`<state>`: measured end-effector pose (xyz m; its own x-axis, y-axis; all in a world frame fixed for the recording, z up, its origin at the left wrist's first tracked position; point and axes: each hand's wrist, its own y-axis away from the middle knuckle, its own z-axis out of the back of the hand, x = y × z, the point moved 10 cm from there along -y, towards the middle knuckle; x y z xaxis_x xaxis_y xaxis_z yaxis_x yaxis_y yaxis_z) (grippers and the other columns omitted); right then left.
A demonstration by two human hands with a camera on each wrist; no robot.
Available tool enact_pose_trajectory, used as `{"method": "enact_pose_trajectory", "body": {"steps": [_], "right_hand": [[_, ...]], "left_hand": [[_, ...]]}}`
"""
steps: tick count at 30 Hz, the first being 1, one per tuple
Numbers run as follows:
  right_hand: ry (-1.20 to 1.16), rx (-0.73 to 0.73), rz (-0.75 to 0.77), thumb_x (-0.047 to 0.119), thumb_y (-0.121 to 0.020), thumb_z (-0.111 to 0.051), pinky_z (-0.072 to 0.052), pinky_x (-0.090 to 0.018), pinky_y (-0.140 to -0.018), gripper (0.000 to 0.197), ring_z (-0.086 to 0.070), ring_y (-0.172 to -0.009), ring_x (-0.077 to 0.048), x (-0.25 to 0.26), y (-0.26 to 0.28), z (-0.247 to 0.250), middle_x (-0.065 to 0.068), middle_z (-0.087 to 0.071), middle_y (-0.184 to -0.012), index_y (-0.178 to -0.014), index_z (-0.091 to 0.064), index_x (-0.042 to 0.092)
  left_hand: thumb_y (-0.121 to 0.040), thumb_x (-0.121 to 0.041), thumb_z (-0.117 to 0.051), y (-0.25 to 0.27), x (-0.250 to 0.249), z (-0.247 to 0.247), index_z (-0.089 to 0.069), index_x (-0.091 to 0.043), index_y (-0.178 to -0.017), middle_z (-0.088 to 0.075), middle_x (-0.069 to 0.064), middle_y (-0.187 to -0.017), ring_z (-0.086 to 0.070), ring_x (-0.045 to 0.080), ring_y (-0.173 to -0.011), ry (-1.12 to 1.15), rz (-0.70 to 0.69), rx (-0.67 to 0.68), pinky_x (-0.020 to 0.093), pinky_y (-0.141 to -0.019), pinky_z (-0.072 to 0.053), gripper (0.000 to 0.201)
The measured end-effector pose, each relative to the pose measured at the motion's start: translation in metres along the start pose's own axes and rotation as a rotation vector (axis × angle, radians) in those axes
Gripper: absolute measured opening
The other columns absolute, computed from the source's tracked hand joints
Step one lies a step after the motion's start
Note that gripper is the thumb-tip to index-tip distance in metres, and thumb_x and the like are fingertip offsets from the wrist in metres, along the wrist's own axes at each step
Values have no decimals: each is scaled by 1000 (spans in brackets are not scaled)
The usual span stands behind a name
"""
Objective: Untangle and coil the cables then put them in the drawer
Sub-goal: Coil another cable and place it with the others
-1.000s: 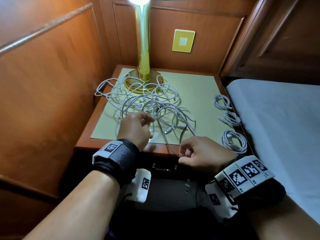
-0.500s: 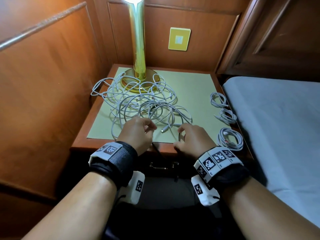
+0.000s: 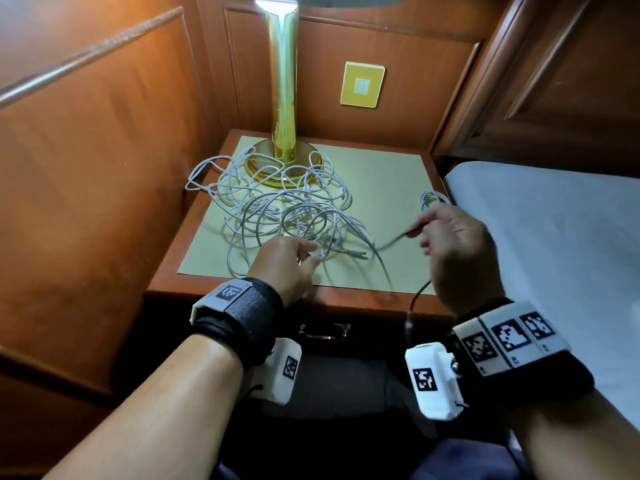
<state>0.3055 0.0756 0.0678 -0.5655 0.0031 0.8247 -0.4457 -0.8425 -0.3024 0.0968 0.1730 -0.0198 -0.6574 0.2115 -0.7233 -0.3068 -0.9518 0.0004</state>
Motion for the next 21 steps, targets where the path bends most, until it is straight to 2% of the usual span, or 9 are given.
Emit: {"method": "enact_pose_trajectory", "body": {"steps": [3, 5, 7, 9, 11, 13, 17, 19, 21], "right_hand": [[-445, -38, -35, 8, -76, -36, -50, -33, -83, 24, -69, -98, -19, 2, 7, 11, -5, -72, -85, -63, -56, 11], [-812, 33, -154, 0, -74, -31, -53, -39, -92, 22, -70, -104, -32, 4, 18, 2, -16, -72, -84, -59, -44, 9], [-1066, 93, -247, 7, -69, -35, -57, -44, -86, 14, -71, -85, -38, 12, 29, -5, -20, -62, -66, -56, -36, 11], [-1130, 108, -321, 16, -72, -39, -56, -37, -61, 19, -51, -46, -26, 14, 38, -6, -10, -38, -49, -55, -31, 14], [-978, 129, -420, 17, -87, -42, -37, -23, -41, 35, -22, -34, -15, -1, 42, -9, -1, -21, -46, -55, -27, 18], [-560, 204, -462, 20, -92, -56, -26, -20, -39, 42, -25, -34, -13, -25, 45, -14, 1, -28, -47, -53, -37, 19], [509, 499, -304, 40, -82, -72, -40, -25, -70, 27, -58, -78, -12, -56, 53, -25, 9, -60, -82, -101, -63, 23], [697, 583, -282, 41, -84, -69, -43, -26, -79, 43, -59, -92, -16, -63, 57, -31, 5, -64, -96, -118, -61, 17], [782, 590, -239, 39, -83, -67, -53, -31, -85, 36, -66, -94, -21, -62, 54, -33, -1, -73, -99, -108, -70, 13]], "left_hand": [[-95, -27, -64, 0, -3, -4, -67, -12, -126, -70, 2, -123, -62, 14, -112, -24, -6, 11, 13, -86, -37, 34], [-95, -30, -63, -1, -4, -7, -67, -14, -126, -68, 1, -126, -61, 14, -115, -39, -3, 18, 17, -93, -40, 35], [-95, -30, -63, 0, -5, -9, -67, -14, -127, -68, 1, -127, -60, 15, -117, -52, -2, 27, 20, -98, -40, 36], [-96, -29, -62, 1, -6, -9, -66, -13, -127, -68, 3, -126, -61, 16, -117, -55, -1, 32, 19, -97, -39, 36], [-96, -28, -63, 2, -7, -9, -66, -13, -128, -68, 3, -127, -61, 16, -116, -56, 6, 32, 17, -94, -38, 35], [-95, -27, -63, 3, -6, -9, -66, -14, -128, -68, 3, -126, -61, 16, -115, -57, 12, 32, 19, -94, -39, 35], [-95, -28, -63, 3, -5, -12, -66, -15, -128, -69, 2, -120, -61, 16, -112, -73, 19, 39, 17, -88, -38, 35], [-95, -28, -64, 3, -6, -13, -66, -15, -128, -70, 1, -115, -61, 16, -109, -87, 17, 45, 16, -86, -36, 36], [-95, -28, -64, 3, -8, -15, -65, -14, -129, -69, 0, -114, -61, 16, -109, -104, 11, 50, 16, -86, -36, 37]]}}
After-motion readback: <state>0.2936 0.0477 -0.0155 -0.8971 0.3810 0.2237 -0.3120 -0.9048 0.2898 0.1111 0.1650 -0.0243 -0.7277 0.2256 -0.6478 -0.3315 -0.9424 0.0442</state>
